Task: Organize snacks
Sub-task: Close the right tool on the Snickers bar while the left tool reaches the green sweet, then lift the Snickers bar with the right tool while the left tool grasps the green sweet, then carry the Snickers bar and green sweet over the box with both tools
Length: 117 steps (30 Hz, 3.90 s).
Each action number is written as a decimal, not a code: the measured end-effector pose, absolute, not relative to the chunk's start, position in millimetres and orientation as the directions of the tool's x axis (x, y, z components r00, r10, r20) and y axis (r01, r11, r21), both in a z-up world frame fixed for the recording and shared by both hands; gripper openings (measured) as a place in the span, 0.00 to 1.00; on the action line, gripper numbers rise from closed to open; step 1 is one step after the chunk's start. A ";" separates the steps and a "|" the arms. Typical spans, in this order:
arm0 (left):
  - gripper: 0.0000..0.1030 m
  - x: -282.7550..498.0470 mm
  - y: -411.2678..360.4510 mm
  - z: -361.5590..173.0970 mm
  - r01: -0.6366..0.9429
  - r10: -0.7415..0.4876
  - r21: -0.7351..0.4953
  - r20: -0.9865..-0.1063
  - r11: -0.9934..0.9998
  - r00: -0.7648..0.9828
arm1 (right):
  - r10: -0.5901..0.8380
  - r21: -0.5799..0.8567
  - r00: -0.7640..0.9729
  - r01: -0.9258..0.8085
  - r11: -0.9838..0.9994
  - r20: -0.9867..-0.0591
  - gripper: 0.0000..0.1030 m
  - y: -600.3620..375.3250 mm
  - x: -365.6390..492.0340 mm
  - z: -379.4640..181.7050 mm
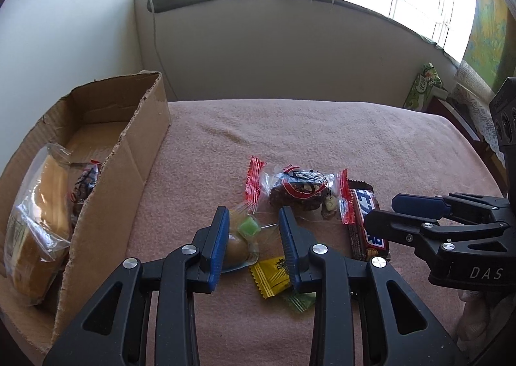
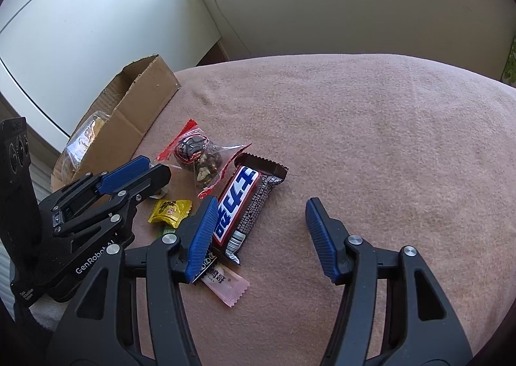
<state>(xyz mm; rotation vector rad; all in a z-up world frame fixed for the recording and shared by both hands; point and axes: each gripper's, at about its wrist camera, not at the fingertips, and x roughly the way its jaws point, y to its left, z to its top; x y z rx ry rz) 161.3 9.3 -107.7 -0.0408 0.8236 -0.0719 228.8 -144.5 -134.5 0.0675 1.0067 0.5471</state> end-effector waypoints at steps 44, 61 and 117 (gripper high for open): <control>0.15 167.0 12.3 -112.1 0.133 -0.202 -0.152 -0.739 0.979 0.642 | 0.436 0.246 0.355 -0.468 0.849 -0.827 0.30 -126.2 233.3 -138.7; 0.15 125.2 14.6 -74.6 0.154 -0.265 -0.224 -0.647 0.962 0.715 | 0.424 0.247 0.449 -0.400 0.882 -0.786 0.29 -171.9 206.0 -111.1; 0.15 78.5 204.8 -55.4 -0.142 -0.020 -0.231 -0.582 0.963 0.813 | 0.538 0.162 0.388 -0.680 0.715 -0.748 0.29 73.1 209.9 -67.9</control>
